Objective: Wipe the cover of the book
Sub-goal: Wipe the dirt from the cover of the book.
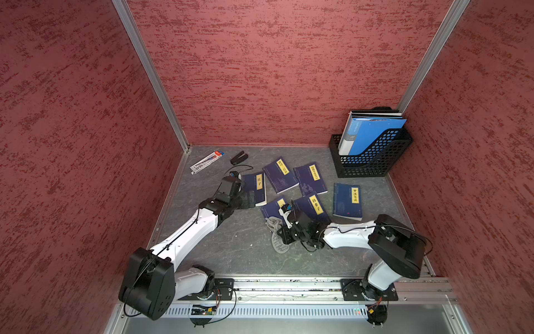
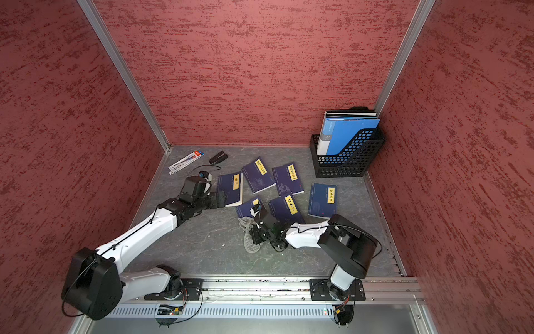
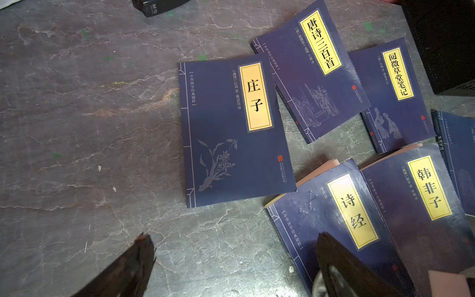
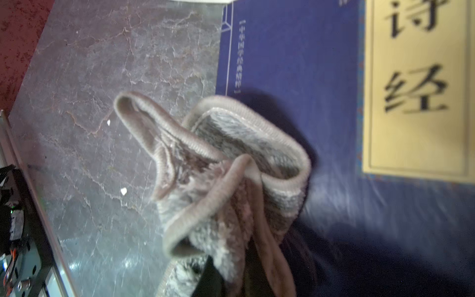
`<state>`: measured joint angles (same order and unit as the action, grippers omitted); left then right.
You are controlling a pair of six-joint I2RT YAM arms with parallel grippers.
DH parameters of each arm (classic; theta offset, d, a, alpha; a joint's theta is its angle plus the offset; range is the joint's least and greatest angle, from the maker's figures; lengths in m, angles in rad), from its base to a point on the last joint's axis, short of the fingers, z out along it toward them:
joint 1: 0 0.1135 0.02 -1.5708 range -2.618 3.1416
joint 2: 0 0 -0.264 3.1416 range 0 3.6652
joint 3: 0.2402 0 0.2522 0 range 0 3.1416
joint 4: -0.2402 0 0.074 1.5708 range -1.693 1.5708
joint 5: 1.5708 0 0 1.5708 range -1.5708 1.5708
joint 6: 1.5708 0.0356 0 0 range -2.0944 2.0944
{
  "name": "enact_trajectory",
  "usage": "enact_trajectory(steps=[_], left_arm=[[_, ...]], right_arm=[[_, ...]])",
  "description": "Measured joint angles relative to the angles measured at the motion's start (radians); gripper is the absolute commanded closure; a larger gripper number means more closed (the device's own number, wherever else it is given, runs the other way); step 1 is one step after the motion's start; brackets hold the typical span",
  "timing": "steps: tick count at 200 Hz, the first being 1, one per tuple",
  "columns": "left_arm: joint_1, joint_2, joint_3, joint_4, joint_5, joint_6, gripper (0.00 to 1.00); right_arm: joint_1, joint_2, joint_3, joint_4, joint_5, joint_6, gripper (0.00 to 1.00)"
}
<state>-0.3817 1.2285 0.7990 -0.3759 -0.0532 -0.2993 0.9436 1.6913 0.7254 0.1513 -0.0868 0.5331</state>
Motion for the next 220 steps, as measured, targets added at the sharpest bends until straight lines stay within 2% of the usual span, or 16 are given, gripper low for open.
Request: enact_trajectory(steps=[51,75,102,140,164,196,220], left_arm=[[0.0,-0.018,0.016,-0.009,0.004,-0.002,0.0],[0.0,-0.031,0.016,-0.009,0.005,-0.003,0.0],[0.0,-0.037,0.016,-0.01,0.008,-0.003,0.0],[0.0,-0.037,0.017,-0.019,0.016,-0.001,0.0],[0.0,-0.035,0.017,-0.019,0.02,0.001,0.0],[0.0,-0.01,0.017,-0.017,0.025,0.0,0.0],[0.0,-0.003,0.017,-0.016,0.032,0.0,0.0]], right_arm=[[-0.071,0.214,0.245,0.014,0.012,-0.079,0.91],[-0.084,0.255,0.286,0.026,0.011,-0.101,0.91],[-0.084,0.227,0.226,0.074,0.009,-0.099,0.91],[-0.063,0.021,-0.018,0.072,0.003,-0.045,0.9],[-0.035,-0.072,-0.111,0.06,0.001,-0.005,0.9],[-0.021,-0.094,-0.128,0.048,0.002,0.02,0.9],[-0.021,-0.039,-0.046,0.01,0.01,0.011,0.9]])
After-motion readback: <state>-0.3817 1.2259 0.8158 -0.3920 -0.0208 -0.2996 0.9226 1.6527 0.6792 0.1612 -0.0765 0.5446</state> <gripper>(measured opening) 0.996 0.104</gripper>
